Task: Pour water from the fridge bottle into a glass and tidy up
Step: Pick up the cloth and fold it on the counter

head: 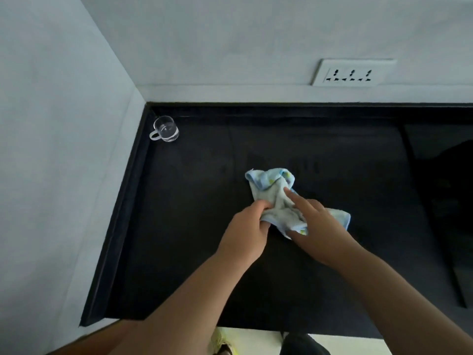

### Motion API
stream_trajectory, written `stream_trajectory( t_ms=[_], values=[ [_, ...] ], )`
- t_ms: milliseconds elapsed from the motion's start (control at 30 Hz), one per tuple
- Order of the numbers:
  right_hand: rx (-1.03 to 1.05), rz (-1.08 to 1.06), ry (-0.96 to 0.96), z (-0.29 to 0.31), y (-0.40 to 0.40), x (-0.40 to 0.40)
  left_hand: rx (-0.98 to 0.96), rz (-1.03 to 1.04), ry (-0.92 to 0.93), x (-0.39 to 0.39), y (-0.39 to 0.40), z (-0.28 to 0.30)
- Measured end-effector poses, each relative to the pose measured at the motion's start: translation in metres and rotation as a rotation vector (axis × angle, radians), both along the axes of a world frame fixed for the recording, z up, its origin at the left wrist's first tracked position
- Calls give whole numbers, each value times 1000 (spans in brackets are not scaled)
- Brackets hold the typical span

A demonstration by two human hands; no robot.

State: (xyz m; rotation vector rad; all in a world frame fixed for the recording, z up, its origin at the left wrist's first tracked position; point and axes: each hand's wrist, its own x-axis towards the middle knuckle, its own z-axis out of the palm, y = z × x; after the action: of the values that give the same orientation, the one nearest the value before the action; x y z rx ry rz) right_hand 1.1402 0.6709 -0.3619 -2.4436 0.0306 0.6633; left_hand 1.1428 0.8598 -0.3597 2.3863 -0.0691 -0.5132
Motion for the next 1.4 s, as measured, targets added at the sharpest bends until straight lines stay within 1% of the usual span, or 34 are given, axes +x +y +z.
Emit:
stream_trajectory(
  t_ms=[67,167,267,333,367,433,467,567,600,700,800,867,933,967,1033,1100,1200,1300,1400],
  values=[
    [36,-6,5,21,-4,-10,-138,15,9,-11,0,26],
    [101,-79,-78,56,-6,-25,-320,-17,-3,-31,0,64],
    [121,-164,-148,98,-7,-49,-488,-55,-15,-54,2,92],
    [140,-251,-211,123,-8,-72,-535,-120,-67,-66,5,103],
    [149,-298,-246,134,-7,-85,-551,-159,-65,-70,6,106],
    [161,-390,-306,156,-5,-113,-590,-240,-3,-77,4,115],
    [172,-436,-328,167,-4,-128,-577,-297,7,-82,0,122],
    [189,-580,-372,194,-7,-174,-446,-444,-141,-94,-14,142],
    [182,-635,-386,198,-10,-190,-464,-468,-139,-98,-20,151],
    [169,-819,-445,213,-24,-240,-544,-588,-49,-115,-51,178],
    [120,-979,-500,228,-42,-298,-527,-789,16,-147,-90,202],
    [96,-1056,-504,231,-54,-325,-501,-858,27,-165,-110,212],
    [71,-1185,-510,237,-73,-361,-531,-962,90,-190,-137,226],
    [56,-1242,-519,240,-84,-379,-537,-1051,96,-204,-149,233],
    [8,-1313,-513,246,-107,-415,-498,-1263,24,-232,-178,245],
    [-29,-1348,-494,253,-129,-447,-504,-1380,-77,-258,-215,255],
    [-61,-1373,-470,263,-165,-492,-534,-1393,-120,-298,-275,259],
    [-23,-1403,-509,269,-203,-537,-533,-1368,-111,-336,-328,255],
    [-3,-1401,-552,272,-240,-578,-521,-1362,-143,-371,-373,252]
  ],
)
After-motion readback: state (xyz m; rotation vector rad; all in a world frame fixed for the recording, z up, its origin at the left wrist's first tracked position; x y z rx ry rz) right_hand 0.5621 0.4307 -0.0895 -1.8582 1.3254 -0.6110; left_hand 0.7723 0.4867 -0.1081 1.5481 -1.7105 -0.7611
